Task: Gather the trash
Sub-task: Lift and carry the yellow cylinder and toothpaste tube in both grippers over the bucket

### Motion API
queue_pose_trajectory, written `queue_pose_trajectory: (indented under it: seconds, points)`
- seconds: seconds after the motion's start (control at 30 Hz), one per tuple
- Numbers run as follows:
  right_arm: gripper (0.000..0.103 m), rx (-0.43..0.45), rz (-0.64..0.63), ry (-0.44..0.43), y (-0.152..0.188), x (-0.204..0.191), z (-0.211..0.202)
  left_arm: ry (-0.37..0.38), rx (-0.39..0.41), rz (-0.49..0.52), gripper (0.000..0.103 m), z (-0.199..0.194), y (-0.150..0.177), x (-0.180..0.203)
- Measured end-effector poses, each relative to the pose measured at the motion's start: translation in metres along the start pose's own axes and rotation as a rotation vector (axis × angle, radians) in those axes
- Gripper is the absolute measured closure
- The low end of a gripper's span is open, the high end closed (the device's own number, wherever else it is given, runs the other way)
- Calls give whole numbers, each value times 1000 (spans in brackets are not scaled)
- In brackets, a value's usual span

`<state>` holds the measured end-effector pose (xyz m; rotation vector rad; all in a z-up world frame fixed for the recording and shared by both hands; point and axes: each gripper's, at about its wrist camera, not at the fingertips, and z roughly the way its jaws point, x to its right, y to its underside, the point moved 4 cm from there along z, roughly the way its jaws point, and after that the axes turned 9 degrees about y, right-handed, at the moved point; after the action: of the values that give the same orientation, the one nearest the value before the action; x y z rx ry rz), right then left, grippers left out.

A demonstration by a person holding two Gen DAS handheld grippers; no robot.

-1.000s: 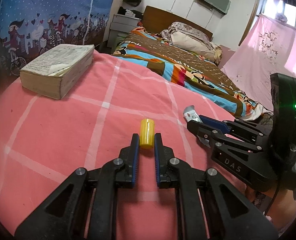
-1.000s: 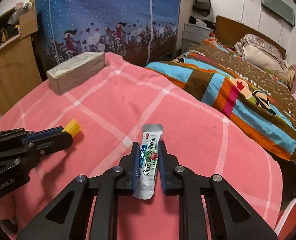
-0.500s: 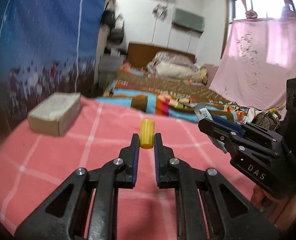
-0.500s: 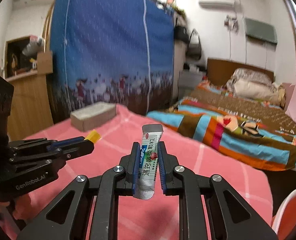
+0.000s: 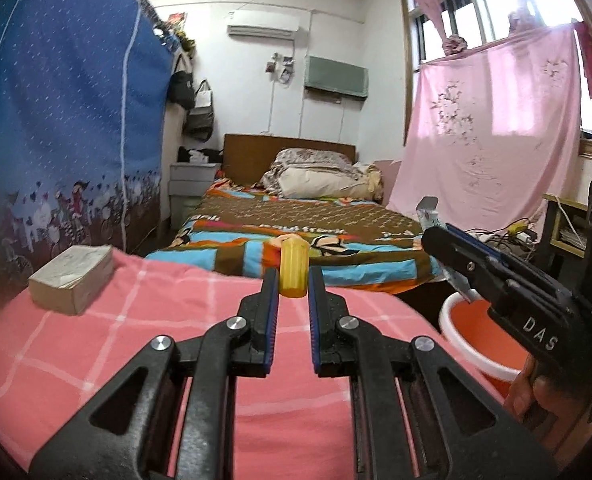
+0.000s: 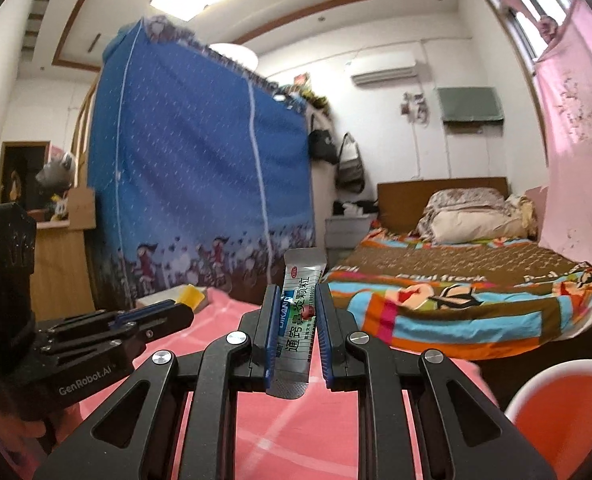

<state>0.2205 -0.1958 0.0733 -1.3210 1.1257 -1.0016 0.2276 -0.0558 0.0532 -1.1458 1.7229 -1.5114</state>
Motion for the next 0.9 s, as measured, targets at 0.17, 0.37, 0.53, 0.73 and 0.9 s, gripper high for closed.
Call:
queue_pose_trajectory:
  seconds: [0.17,0.37,0.53,0.73,0.9]
  points:
    - [88,49,8,58,-2,22,-18,35,24,37,86,6,-8,29]
    - [88,93,39,122,-7,57,-39,86,33,82,86,16,-15,64]
    - [87,114,60,182,-9,83,-54,129,26,121,86,24,-16,96]
    - [87,122,83,251,-9,110,-68,188,15,162,86,33,-15,128]
    - [87,118,110,292,-6,131,-78,234,-6,183,86,39,-10,154]
